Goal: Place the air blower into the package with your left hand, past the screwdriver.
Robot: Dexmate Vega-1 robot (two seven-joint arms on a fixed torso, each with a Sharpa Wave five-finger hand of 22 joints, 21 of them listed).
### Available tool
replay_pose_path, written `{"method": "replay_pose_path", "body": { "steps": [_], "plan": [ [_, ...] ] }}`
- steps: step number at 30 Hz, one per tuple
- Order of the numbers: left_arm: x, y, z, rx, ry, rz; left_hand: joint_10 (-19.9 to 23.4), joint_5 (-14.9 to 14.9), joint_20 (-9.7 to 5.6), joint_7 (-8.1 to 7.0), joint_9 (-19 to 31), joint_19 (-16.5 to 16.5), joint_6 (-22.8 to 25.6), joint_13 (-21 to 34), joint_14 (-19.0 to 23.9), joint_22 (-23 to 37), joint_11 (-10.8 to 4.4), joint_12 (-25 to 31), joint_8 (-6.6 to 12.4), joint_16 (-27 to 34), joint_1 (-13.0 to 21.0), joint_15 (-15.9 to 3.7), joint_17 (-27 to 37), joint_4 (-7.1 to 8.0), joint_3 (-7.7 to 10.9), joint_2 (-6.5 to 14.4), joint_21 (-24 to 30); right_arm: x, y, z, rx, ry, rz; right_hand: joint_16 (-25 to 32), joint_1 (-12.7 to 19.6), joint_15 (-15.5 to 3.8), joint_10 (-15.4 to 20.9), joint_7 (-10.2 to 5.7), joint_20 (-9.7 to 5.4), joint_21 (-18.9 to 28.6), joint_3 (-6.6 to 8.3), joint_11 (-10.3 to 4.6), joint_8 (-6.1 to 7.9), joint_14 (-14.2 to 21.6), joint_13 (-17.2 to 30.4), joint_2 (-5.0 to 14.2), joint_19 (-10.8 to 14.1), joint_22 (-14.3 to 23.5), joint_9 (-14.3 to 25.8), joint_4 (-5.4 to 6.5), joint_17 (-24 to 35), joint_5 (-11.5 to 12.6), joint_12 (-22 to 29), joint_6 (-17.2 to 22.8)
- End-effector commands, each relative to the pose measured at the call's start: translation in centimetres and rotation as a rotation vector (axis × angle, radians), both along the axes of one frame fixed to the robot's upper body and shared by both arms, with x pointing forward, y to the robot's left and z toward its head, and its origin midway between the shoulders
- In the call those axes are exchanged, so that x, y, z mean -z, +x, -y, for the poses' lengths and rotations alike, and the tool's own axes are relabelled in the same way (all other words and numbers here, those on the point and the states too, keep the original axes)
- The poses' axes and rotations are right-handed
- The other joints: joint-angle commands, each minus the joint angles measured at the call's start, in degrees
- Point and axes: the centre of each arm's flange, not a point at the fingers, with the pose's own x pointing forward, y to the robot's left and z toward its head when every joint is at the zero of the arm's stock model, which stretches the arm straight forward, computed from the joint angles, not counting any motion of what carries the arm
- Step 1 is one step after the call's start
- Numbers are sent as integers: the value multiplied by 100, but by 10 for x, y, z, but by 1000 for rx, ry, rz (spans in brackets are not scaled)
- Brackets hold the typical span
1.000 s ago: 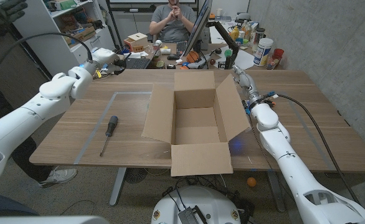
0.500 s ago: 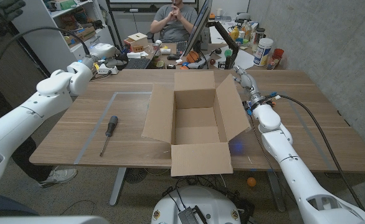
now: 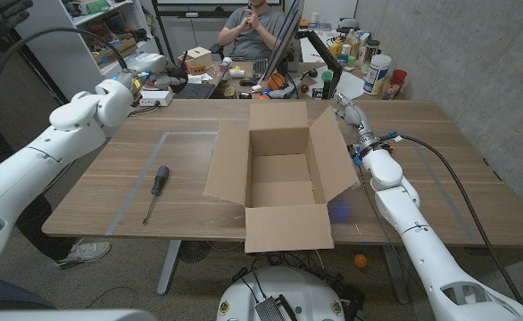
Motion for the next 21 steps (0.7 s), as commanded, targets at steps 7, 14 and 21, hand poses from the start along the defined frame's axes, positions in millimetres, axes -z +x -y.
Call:
{"method": "replay_pose_path", "body": {
  "steps": [7, 14, 21],
  "plan": [
    [-12, -10, 49, 140, 59, 6, -4, -32, -27, 536, 26, -19, 532, 22, 55, 22, -9, -50, -51, 33, 22, 21, 21, 63, -10, 45, 27, 2, -5, -2, -3, -3, 3, -6, -81, -77, 75, 11, -259, -50, -33, 19, 10, 40, 13, 400, 66, 31, 20, 9, 12, 37, 31, 56],
    [-12, -15, 65, 190, 97, 8, -33, -43, -22, 549, 36, -34, 509, 23, 29, 23, -3, -83, -79, 20, 22, 24, 23, 75, -18, 28, 25, -1, -6, -3, -2, -8, 11, -3, -82, -75, 82, 29, -259, -59, -35, 25, 13, 51, 13, 401, 71, 31, 21, 9, 12, 37, 32, 66],
    [-16, -20, 77, 226, 118, 18, -24, -50, -18, 565, 45, -41, 510, 24, 15, 24, 3, -97, -94, 13, 26, 23, 26, 81, -20, 25, 26, -3, -6, -4, -3, -9, 13, -1, -83, -67, 93, 35, -262, -72, -39, 35, 11, 61, 14, 401, 79, 31, 21, 10, 13, 36, 34, 68]
  ]
}}
